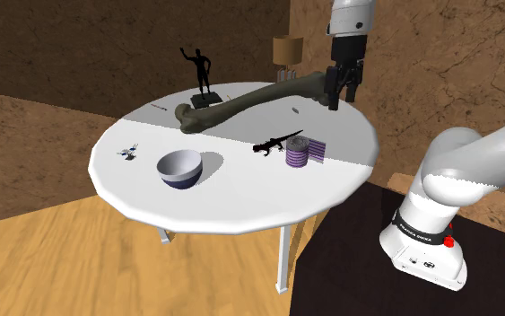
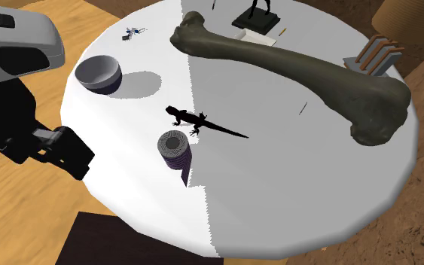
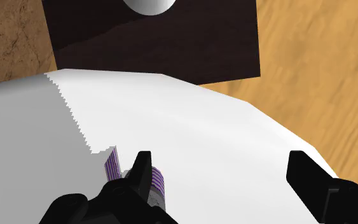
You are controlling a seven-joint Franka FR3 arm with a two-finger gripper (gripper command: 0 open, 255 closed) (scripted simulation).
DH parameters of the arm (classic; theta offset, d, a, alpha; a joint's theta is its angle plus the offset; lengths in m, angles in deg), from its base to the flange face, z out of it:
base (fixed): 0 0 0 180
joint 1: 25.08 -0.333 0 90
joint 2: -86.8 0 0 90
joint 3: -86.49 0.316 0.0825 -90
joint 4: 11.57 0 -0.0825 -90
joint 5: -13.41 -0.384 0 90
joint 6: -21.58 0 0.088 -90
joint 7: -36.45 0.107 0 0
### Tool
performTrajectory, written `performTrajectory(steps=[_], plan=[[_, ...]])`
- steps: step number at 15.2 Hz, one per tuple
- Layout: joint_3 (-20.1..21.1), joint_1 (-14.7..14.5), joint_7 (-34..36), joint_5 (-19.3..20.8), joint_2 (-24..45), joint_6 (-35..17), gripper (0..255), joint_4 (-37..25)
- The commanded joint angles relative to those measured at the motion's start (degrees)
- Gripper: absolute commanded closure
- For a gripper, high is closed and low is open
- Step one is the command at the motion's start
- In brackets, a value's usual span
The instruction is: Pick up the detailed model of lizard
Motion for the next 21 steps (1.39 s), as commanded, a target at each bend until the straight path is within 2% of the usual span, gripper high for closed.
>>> performTrajectory(steps=[1,11,21], plan=[[0.0,0.0,0.0,0.0,0.0,0.0,0,0.0],[-4.1,1.9,-6.0,2.3,15.9,-17.0,0,1.9],[-7.6,3.2,-11.9,1.7,36.4,-30.6,0,-4.1]])
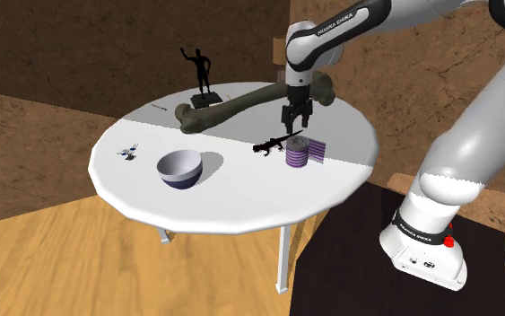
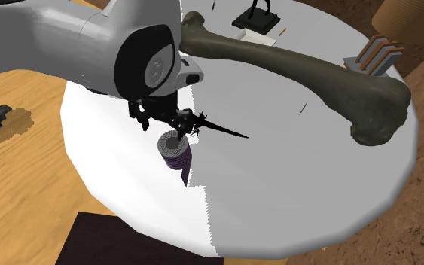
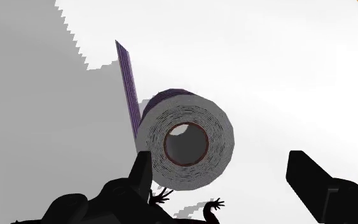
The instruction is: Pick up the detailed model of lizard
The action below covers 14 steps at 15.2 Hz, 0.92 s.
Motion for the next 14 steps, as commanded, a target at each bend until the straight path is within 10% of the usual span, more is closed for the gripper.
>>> performTrajectory(steps=[1,14], plan=[[-0.7,0.3,-1.3,-0.4,4.1,-2.4,0,-1.6],[-2.0,2.2,-7.2,-4.2,26.1,-10.8,0,-14.0]])
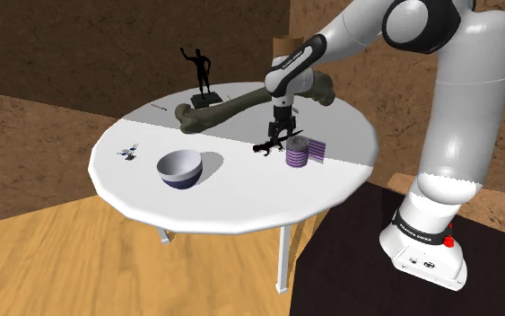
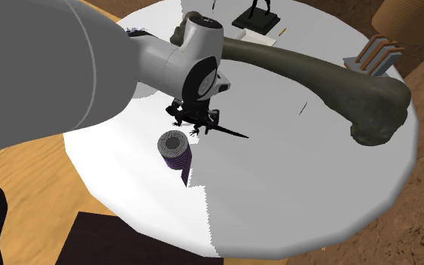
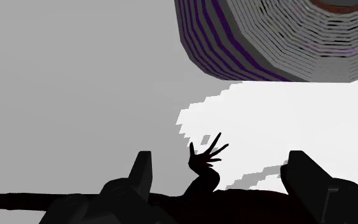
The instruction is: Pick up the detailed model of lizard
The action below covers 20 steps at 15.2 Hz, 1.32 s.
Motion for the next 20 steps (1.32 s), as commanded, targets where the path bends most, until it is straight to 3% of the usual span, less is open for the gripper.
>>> performTrajectory(steps=[1,6,7,16,20], plan=[[0.1,0.0,-0.2,-0.3,1.1,-1.3,0,0.1],[0.3,0.1,-0.7,-0.8,2.9,-3.6,0,0.7],[0.3,0.1,-0.7,-0.8,2.9,-3.6,255,0.7],[0.3,0.1,-0.7,-0.8,2.9,-3.6,255,0.7],[0.1,0.0,-0.1,-0.3,0.9,-1.0,255,0.0]])
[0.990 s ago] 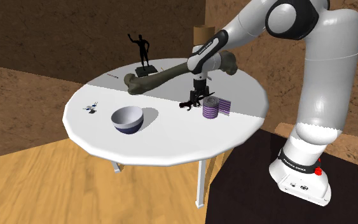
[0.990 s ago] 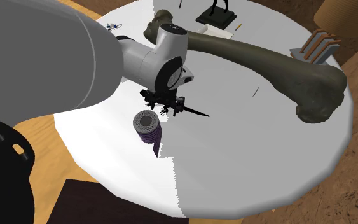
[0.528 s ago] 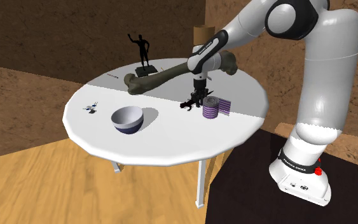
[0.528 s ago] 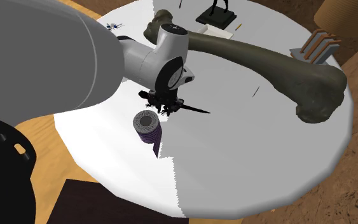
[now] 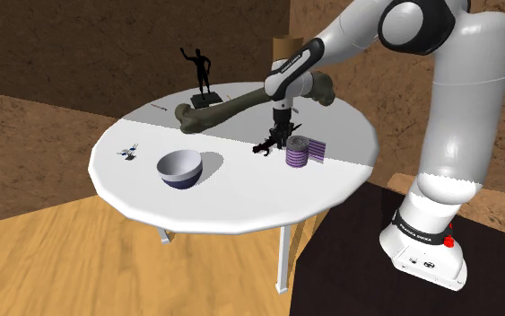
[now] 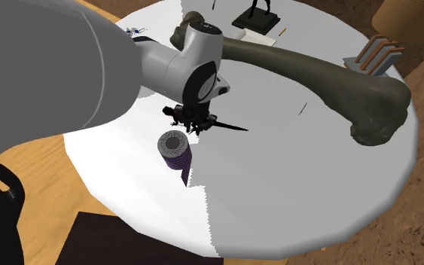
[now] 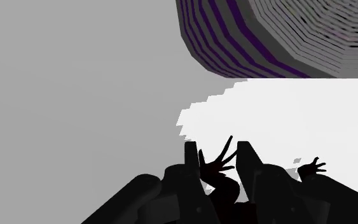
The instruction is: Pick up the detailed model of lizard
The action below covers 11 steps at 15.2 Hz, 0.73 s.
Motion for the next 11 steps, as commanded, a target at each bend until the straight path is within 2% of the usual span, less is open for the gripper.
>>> performTrajectory(steps=[1,11], plan=[[-0.1,0.0,0.2,0.2,-0.8,1.3,255,-0.4],[-0.4,-0.2,1.5,1.4,-5.0,8.0,255,-3.1]])
